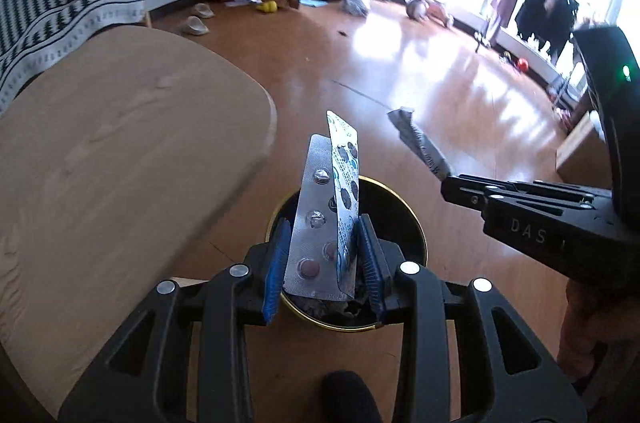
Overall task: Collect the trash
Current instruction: 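Carry blister pack and paper strip over the bin and open both tools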
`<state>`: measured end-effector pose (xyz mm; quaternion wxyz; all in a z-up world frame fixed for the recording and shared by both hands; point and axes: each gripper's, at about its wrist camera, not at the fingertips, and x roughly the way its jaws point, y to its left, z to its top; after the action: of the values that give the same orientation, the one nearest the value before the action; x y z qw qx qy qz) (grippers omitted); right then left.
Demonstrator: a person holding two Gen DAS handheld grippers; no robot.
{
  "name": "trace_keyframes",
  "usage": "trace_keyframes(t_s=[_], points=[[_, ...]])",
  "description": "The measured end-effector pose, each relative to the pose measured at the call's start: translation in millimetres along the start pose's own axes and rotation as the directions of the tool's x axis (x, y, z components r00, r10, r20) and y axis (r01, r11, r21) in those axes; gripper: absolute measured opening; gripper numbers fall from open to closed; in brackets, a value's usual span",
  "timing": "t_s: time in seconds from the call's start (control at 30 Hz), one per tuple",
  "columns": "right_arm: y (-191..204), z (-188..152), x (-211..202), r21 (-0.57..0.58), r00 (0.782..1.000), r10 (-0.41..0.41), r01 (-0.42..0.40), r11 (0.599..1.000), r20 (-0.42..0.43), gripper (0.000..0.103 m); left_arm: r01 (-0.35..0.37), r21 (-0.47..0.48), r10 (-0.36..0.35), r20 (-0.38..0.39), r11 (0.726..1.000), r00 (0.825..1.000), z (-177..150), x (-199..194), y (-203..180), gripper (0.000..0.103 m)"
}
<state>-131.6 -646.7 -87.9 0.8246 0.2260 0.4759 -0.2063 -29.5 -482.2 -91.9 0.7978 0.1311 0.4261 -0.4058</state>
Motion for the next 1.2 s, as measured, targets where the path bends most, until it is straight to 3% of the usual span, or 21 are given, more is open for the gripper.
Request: trace_keyframes(t_s=[0.23, 0.57, 0.67, 0.73, 0.77, 1.2], points=[[-13.9, -2.1, 28.9, 0.017, 0.995, -0.001, 0.003, 1.000, -0.095, 0.012, 0.010, 0.039, -0.009, -0.042, 0.999, 0.999, 13.2, 35.1, 2.4, 0.034], [-21.4, 9.6, 40.6, 0.049, 0.993, 0.009, -0.004, 0.999, -0.114, 0.012, 0.023, 0.048, -0.020, -0.062, 0.999, 0.998, 18.7, 57.2, -3.4, 0.034], [-25.6, 7.7, 42.6, 0.055, 0.992, 0.007, 0.000, 0.998, -0.125, 0.020, 0.023, 0.049, -0.019, -0.069, 0.999, 0.997, 19.9, 62.3, -0.9, 0.034], [-30.2, 7.0, 41.4, 0.060, 0.993, 0.001, 0.006, 0.998, -0.121, 0.053, 0.023, 0.049, -0.020, -0.071, 0.999, 0.997, 17.7, 63.4, -4.0, 0.034], [-31.4, 7.3, 39.6, 0.064, 0.994, 0.000, 0.007, 0.998, -0.110, 0.057, 0.024, 0.049, -0.020, -0.072, 0.999, 0.997, 18.0, 64.3, -3.9, 0.034], [-45.0, 10.2, 28.0, 0.117, 0.998, -0.016, 0.024, 0.993, -0.065, 0.064, 0.040, 0.058, -0.035, -0.080, 0.998, 0.996, 13.0, 68.2, -12.9, 0.035]])
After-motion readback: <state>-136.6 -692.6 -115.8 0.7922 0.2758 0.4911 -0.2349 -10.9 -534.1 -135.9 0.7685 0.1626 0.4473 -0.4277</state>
